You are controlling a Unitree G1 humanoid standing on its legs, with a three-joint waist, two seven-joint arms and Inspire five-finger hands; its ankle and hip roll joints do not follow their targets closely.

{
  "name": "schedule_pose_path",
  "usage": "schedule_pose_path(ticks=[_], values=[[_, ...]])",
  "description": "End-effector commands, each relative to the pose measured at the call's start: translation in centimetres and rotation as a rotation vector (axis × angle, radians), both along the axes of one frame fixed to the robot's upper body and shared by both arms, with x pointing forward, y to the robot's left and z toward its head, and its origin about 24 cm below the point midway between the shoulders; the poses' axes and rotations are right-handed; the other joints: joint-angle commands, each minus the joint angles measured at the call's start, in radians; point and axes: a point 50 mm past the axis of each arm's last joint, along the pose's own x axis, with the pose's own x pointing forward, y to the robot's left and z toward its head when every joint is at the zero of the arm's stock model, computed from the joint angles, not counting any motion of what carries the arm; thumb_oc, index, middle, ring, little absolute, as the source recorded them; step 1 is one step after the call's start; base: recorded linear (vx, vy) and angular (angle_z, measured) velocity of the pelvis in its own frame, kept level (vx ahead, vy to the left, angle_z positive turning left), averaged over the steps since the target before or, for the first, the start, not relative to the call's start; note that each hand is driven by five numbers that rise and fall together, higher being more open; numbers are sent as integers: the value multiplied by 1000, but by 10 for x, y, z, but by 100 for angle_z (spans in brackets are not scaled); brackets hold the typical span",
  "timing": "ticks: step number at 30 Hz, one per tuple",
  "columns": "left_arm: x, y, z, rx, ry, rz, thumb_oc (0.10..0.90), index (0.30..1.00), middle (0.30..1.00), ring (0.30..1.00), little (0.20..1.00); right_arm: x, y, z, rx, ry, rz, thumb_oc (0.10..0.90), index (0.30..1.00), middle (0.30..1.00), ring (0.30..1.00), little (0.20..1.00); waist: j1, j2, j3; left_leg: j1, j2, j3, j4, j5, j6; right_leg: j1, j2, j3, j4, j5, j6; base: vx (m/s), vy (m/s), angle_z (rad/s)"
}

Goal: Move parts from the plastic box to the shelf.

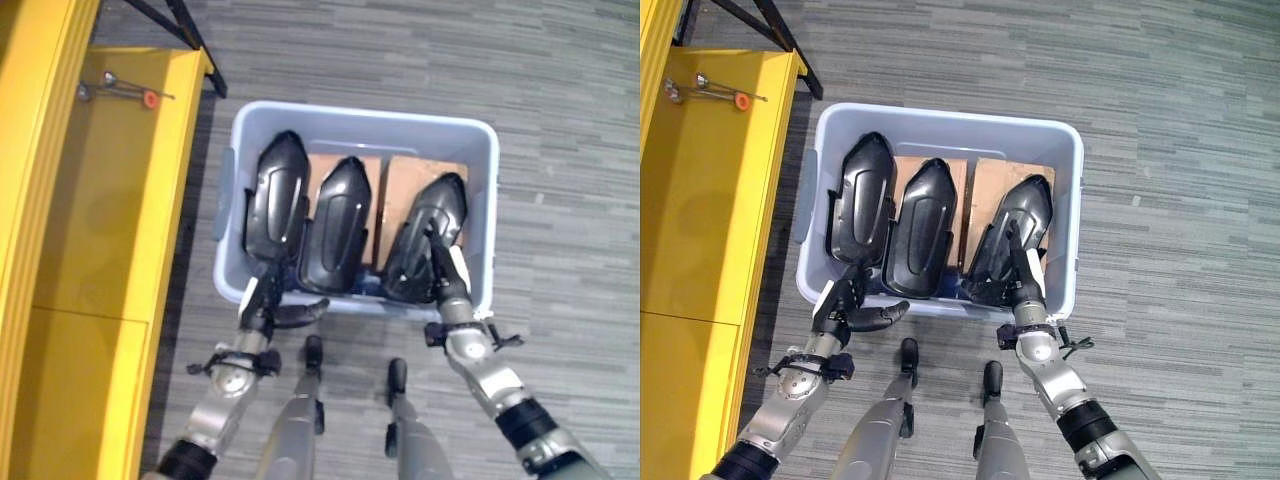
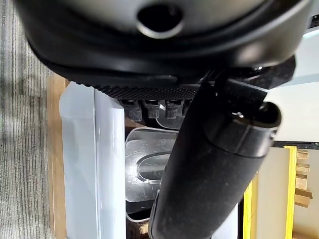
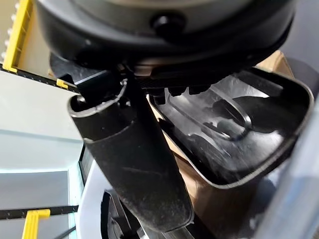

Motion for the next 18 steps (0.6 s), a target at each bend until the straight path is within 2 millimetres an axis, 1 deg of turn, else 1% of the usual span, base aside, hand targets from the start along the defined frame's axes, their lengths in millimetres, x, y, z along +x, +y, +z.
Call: schedule_pose_path(ticks=[1,5,6,8,9,10,11,12,13,14,15,16,18], values=[[-15,8,-17,-9,80,26,900,1000,1000,1000,1000,14,3,35,44,-153,30,900,1000,1000,1000,1000,4,-5,-32,-74,-16,41,145,-88,7,-10,-6,22,25,39,9,0,0,0],[-14,7,-16,-8,77,17,900,1000,1000,1000,1000,19,2,29,38,-115,25,900,1000,1000,1000,1000,9,0,-27,-86,-18,38,145,-85,6,-21,-6,17,29,40,9,-17,-14,5],[-13,6,-15,-11,73,5,900,1000,1000,1000,1000,26,-2,27,25,-87,15,900,1000,1000,1000,1000,16,6,-22,-94,-21,36,146,-84,6,-28,-5,15,33,40,7,-13,-13,4],[-13,5,-15,-12,71,2,900,1000,1000,1000,1000,29,-4,27,17,-78,6,900,1000,1000,1000,1000,19,10,-18,-97,-22,34,146,-83,5,-30,-6,14,34,40,7,-16,-19,9],[-13,5,-13,-15,63,-6,900,1000,1000,1000,1000,38,-11,30,-9,-65,-20,900,1000,1000,1000,1000,25,16,-8,-102,-24,30,152,-86,5,-35,-6,13,41,38,6,-19,-21,11],[-13,5,-13,-16,63,-6,900,1000,1000,1000,1000,38,-11,30,-9,-66,-19,900,1000,1000,1000,1000,25,16,-11,-106,-24,30,150,-83,5,-39,-6,13,41,40,6,-24,-24,4],[-12,5,-11,-21,57,-14,900,1000,1000,1000,1000,43,-17,35,-40,-66,-35,900,1000,1000,1000,1000,31,20,-2,-107,-24,27,154,-85,4,-42,-6,13,46,38,6,-38,-14,3],[-11,2,-7,-35,41,-28,900,1000,1000,1000,1000,54,-28,44,-82,-68,-70,900,1000,1000,1000,1000,37,29,7,-119,-24,28,153,-80,4,-62,-6,13,57,39,4,-45,-11,1],[-10,1,-5,-40,35,-35,900,1000,1000,1000,1000,58,-34,49,-94,-65,-93,900,1000,1000,1000,1000,41,34,13,-124,-25,28,154,-79,4,-69,-5,13,63,38,4,-37,-1,-1],[-10,1,-5,-40,35,-35,900,1000,1000,1000,1000,58,-34,49,-94,-65,-93,900,1000,1000,1000,1000,41,34,12,-125,-25,28,154,-79,4,-70,-5,13,63,38,4,0,0,0],[-9,-2,-4,-48,31,-49,900,1000,1000,1000,1000,67,-45,59,-119,-66,-131,900,1000,1000,1000,1000,48,42,21,-134,-26,30,155,-78,3,-88,-3,17,76,38,3,0,0,0],[-9,-2,-4,-48,31,-49,900,1000,1000,1000,1000,67,-45,59,-119,-67,-130,900,1000,1000,1000,1000,48,43,21,-136,-25,30,156,-78,3,-90,-3,18,77,38,3,0,0,0],[-6,-6,-1,-55,21,-63,900,1000,1000,1000,1000,79,-60,70,-151,-44,-185,900,1000,1000,1000,1000,56,56,44,-156,-24,33,169,-81,4,-120,2,24,102,33,0,-21,-3,-5]])
